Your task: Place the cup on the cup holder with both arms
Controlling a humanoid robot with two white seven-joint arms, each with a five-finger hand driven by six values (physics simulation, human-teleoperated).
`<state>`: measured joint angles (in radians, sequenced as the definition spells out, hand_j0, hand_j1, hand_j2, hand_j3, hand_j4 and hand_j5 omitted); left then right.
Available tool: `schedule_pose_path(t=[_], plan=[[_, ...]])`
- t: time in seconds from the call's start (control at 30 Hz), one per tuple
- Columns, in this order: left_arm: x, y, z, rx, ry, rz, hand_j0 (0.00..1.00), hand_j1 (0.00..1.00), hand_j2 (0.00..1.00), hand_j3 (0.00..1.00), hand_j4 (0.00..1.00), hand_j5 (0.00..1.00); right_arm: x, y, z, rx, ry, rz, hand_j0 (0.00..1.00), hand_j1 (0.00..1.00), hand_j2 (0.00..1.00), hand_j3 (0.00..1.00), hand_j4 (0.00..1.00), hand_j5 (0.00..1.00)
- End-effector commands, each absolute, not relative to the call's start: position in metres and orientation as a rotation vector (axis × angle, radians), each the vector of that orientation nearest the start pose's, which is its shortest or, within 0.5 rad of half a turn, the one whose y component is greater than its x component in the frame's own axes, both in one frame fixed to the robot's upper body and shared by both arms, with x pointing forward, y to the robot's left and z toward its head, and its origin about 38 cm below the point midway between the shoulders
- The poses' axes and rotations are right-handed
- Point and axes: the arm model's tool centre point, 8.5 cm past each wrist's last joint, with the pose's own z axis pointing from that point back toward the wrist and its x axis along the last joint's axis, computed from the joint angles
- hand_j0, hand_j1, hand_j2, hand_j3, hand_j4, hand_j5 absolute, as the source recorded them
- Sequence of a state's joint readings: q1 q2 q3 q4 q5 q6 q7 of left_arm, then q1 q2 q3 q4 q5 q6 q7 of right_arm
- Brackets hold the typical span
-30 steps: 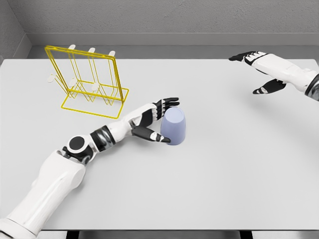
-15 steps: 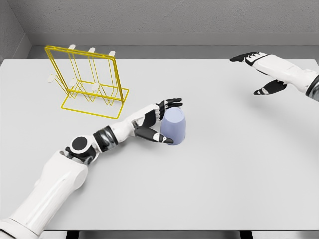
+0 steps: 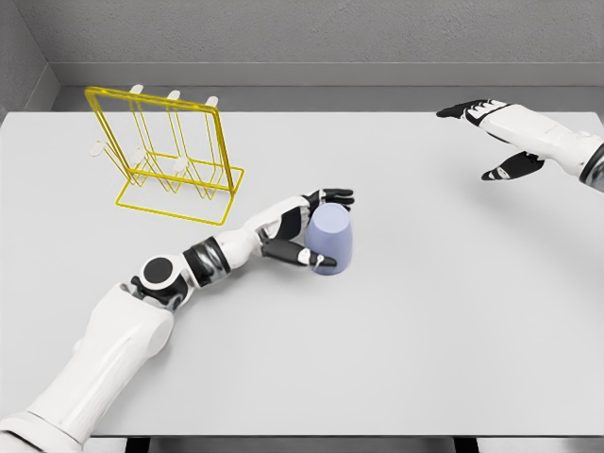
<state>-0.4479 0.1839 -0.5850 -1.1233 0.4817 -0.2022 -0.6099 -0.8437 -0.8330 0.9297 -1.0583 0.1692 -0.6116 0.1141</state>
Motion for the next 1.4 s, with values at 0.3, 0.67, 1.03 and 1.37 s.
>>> schedule_pose_path(t=[0.3,0.67,1.03,1.37], plan=[[0.425,0.111,0.069,-0.809,-1.448,-0.8,0.59,0.59,0.59,0.59,0.59,0.59,0.485,-0.366,0.208,-0.485,-1.573,1.635,1.0,1.0,1.0,1.0,1.0,1.0],[0.423,0.111,0.07,-0.824,-1.454,-0.786,0.41,0.41,0.41,0.41,0.41,0.41,0.485,-0.366,0.209,-0.487,-1.574,1.637,1.0,1.0,1.0,1.0,1.0,1.0],[0.416,0.147,0.132,-0.915,-1.588,-0.77,0.39,0.39,0.39,0.39,0.39,0.39,0.485,-0.368,0.209,-0.491,-1.573,1.634,1.0,1.0,1.0,1.0,1.0,1.0],[0.379,0.212,0.157,-0.917,-1.568,-0.807,0.39,0.39,0.39,0.39,0.39,0.39,0.485,-0.365,0.209,-0.485,-1.577,1.633,1.0,1.0,1.0,1.0,1.0,1.0]])
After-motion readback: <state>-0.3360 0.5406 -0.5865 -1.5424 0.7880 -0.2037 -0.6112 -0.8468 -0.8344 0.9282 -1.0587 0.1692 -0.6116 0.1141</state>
